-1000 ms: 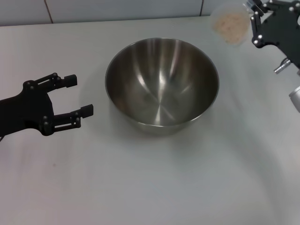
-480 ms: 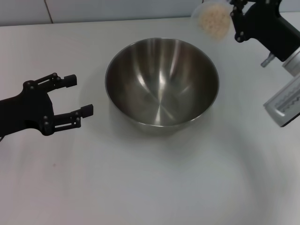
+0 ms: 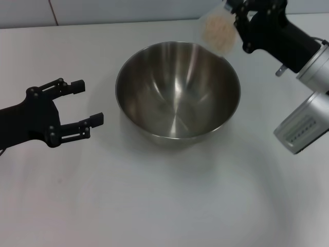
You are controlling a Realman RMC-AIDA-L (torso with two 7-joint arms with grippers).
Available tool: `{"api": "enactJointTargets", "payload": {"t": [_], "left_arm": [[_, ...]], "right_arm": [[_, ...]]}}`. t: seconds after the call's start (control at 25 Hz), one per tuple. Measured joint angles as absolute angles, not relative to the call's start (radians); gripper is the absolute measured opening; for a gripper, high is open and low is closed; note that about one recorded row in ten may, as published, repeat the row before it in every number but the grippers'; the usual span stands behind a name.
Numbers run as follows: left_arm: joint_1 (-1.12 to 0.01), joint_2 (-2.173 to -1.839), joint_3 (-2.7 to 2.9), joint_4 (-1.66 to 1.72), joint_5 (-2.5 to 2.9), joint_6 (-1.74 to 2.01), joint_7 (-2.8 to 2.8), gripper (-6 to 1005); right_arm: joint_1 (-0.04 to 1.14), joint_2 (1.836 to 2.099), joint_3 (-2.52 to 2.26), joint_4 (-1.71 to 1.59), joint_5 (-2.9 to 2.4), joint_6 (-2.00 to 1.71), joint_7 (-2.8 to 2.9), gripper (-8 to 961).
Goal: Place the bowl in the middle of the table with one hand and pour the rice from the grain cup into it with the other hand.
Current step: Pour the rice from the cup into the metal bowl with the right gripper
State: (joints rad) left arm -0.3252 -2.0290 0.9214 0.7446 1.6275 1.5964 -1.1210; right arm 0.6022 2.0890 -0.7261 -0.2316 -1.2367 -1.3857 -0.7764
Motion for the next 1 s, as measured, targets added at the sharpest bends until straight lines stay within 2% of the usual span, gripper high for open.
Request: {"api": "enactJointTargets", "payload": {"t": [1.0], "left_arm": [[-0.333,-2.035,0.911,0.745,1.631,1.586,-1.118,838]], "right_arm": [[0.605,2.092,-0.823,-0.152,-1.237,-1.401,-1.215,7]]}}
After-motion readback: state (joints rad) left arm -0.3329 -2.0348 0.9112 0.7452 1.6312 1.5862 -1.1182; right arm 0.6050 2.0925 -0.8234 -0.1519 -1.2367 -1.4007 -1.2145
